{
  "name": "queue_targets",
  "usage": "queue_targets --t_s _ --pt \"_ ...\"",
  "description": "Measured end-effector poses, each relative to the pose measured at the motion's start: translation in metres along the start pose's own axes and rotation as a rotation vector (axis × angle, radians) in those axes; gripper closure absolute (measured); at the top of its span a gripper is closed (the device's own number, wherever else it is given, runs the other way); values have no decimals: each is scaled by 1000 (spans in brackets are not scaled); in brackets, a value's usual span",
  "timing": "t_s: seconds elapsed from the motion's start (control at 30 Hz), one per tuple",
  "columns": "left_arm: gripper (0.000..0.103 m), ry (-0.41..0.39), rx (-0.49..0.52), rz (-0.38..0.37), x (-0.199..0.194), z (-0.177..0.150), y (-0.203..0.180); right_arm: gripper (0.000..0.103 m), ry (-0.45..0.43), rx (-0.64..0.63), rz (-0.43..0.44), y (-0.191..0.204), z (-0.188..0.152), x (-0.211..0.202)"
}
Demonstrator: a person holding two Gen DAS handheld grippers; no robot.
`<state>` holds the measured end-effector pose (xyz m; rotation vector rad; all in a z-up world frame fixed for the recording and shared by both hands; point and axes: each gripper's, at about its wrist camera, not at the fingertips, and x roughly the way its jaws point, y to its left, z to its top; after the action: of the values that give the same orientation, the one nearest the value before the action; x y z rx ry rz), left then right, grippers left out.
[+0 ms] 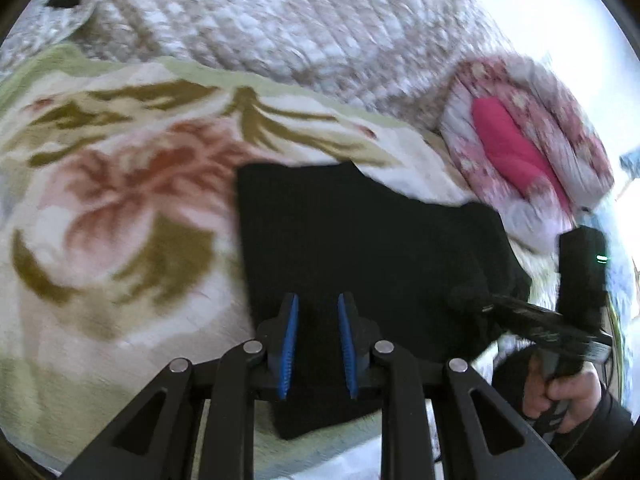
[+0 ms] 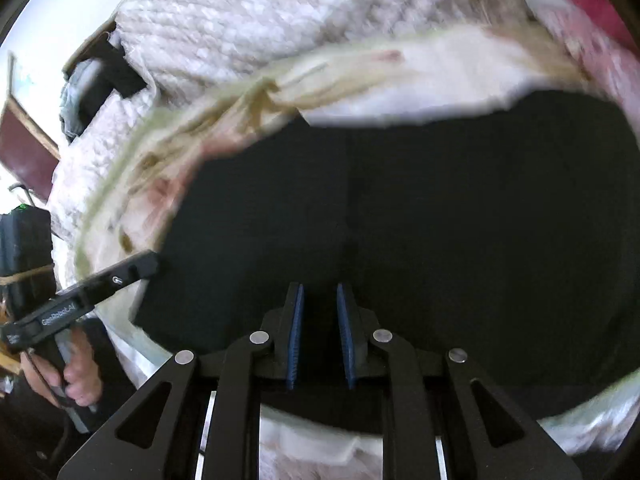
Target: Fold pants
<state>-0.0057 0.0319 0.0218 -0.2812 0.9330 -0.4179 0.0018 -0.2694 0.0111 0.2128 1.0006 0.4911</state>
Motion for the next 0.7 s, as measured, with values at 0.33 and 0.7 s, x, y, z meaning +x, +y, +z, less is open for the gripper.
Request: queue_targets --t_s 0.33,0.7 --pt "78 16 45 14 1 -26 -7 86 -8 3 -54 -4 -16 -22" --pt "76 21 57 45 1 -27 -10 51 -190 267 -204 -79 -1 -106"
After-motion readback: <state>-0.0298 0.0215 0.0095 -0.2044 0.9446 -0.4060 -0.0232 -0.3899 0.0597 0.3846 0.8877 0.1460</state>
